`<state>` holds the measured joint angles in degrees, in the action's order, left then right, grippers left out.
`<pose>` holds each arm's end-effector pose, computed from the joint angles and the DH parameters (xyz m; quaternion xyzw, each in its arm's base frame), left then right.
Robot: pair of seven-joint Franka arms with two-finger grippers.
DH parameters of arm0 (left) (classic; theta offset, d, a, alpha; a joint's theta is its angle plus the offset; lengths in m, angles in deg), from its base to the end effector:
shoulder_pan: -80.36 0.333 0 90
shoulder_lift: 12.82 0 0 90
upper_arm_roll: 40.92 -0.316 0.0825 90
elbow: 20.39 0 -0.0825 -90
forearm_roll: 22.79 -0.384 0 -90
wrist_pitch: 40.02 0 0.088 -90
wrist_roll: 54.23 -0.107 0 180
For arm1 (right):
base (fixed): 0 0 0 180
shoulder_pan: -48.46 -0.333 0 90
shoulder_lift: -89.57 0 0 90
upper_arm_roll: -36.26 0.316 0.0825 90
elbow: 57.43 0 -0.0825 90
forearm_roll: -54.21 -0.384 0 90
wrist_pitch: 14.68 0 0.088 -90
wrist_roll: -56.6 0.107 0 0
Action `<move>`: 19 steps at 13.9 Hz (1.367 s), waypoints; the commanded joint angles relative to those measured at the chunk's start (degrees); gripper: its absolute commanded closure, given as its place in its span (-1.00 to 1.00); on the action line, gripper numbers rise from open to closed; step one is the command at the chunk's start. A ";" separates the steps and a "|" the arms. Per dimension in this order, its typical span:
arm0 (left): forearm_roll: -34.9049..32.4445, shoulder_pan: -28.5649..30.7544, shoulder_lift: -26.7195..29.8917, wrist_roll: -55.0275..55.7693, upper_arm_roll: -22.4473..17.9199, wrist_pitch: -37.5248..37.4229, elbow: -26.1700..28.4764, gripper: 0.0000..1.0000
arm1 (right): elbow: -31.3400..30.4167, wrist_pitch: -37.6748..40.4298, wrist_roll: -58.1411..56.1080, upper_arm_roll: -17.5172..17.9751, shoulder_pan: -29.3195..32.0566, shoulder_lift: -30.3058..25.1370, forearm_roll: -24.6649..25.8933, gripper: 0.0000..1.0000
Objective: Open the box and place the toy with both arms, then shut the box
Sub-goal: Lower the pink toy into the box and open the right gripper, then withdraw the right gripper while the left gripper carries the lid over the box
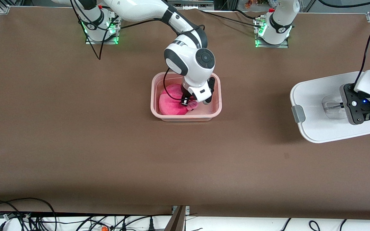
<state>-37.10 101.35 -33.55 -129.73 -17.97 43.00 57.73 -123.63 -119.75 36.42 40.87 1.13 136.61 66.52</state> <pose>0.6331 0.0470 0.5095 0.7746 -0.6178 -0.1320 0.0304 0.4860 0.5656 0.2958 0.7897 0.6053 -0.0477 0.0876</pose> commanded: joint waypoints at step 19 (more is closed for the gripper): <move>4.46 -24.21 -2.19 12.64 2.01 5.55 -0.87 1.00 | -26.59 17.18 11.63 -19.45 18.50 -47.28 -14.76 -1.00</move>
<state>-33.42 81.53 -34.28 -119.41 -15.30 46.31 57.75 -137.81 -99.54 42.34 22.15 20.48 99.62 52.59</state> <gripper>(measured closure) 0.930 0.000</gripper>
